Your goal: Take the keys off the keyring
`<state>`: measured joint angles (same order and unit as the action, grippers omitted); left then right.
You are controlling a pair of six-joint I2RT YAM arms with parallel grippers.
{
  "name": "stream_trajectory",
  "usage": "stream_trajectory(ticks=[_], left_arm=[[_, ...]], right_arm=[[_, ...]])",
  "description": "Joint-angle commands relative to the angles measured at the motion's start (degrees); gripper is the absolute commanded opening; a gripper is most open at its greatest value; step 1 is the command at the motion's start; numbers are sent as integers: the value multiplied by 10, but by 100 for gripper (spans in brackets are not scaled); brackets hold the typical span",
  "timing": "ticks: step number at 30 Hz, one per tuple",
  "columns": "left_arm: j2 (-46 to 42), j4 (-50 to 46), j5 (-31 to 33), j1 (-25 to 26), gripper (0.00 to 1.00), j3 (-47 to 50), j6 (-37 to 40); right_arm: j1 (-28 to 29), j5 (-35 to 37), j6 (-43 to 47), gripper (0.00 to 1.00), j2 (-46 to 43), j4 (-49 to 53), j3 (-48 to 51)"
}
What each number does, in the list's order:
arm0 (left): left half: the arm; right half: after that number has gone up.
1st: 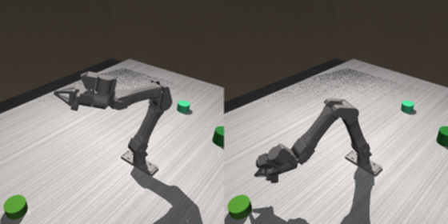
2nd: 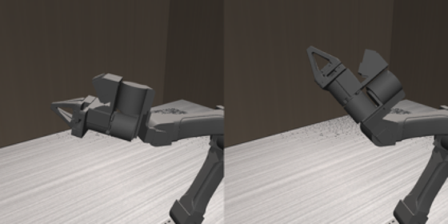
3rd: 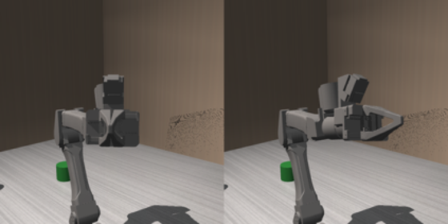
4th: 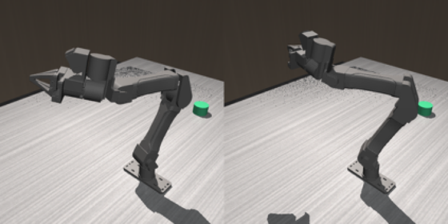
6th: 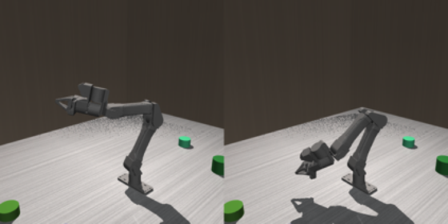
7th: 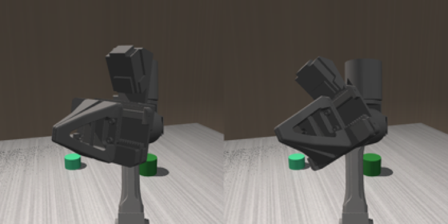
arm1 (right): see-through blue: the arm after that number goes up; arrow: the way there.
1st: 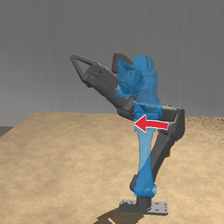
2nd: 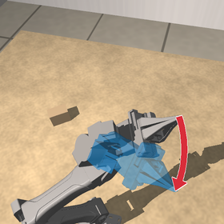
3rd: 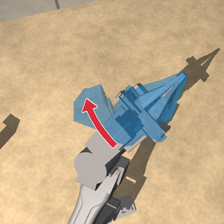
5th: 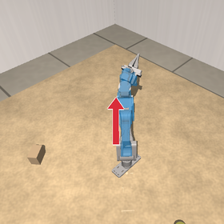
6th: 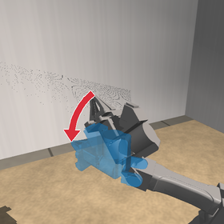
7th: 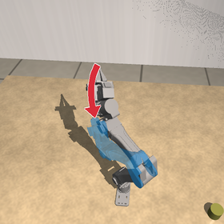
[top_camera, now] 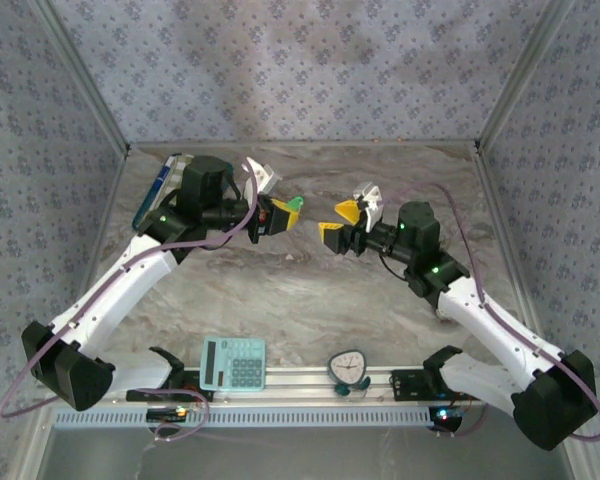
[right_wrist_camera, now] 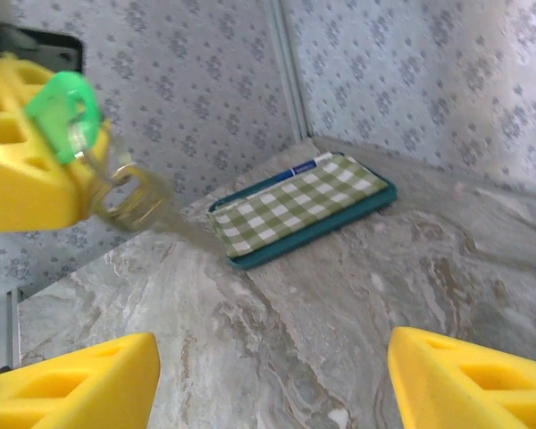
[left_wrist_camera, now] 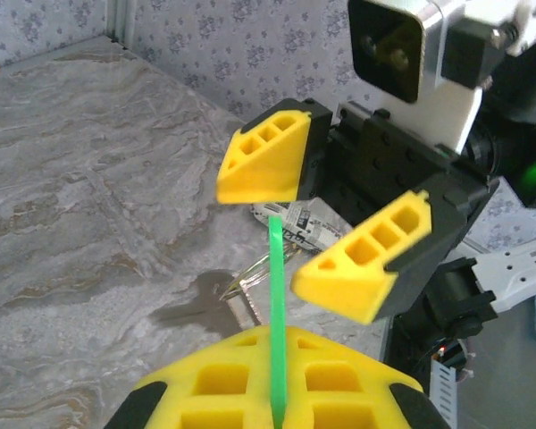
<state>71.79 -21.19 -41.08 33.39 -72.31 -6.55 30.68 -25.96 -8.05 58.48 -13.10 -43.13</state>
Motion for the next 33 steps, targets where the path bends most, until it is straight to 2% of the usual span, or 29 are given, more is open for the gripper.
stream_trajectory(ticks=[1,4,8,11,16,20,25,33], left_arm=[[0,12,-29,-2,0,-22,-22],[-1,8,-35,-2,0,-25,-24],[-3,2,-37,-2,0,-27,-22],[-2,0,-38,-1,0,-27,-22],[0,1,-37,-1,0,-27,-25],[3,5,-37,-2,0,-29,-29],[7,6,-40,-1,1,-31,-32],[9,6,-41,-1,1,-33,-35]], right_arm=[[15,-12,35,69,-10,-103,31],[57,18,93,71,-16,-155,62],[108,91,182,71,-10,-174,75],[133,138,212,69,3,-189,75],[153,209,216,64,19,-235,75],[158,248,215,60,26,-231,60],[166,269,208,52,34,-200,36],[195,319,225,43,35,-214,36]])
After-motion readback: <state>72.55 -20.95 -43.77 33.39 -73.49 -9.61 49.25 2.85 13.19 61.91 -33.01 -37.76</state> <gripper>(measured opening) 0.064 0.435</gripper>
